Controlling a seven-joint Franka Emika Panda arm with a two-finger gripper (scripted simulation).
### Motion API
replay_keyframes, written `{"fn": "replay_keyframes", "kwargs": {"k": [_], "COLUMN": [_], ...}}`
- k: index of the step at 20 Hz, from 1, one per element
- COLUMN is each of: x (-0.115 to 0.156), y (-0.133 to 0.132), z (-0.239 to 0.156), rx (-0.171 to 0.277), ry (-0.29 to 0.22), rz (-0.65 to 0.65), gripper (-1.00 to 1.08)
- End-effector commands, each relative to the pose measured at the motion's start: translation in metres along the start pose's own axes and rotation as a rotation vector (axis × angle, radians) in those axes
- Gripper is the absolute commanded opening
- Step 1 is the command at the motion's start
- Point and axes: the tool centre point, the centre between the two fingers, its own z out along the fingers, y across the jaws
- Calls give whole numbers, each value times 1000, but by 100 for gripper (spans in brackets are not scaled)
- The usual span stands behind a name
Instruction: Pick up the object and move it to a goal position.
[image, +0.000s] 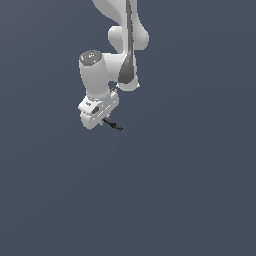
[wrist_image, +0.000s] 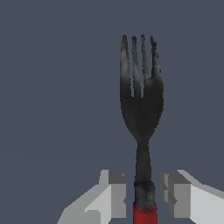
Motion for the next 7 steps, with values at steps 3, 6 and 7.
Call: {"fn": "replay_keyframes", "kwargs": {"k": [3,6,7], "x": [-14,-17,-18], "y": [10,13,14], "z": [-13,-16,-17], "rx": [0,0,0], "ry": [0,-1,-1], "rz": [-1,0,0], "gripper": [-100,-100,-100]}}
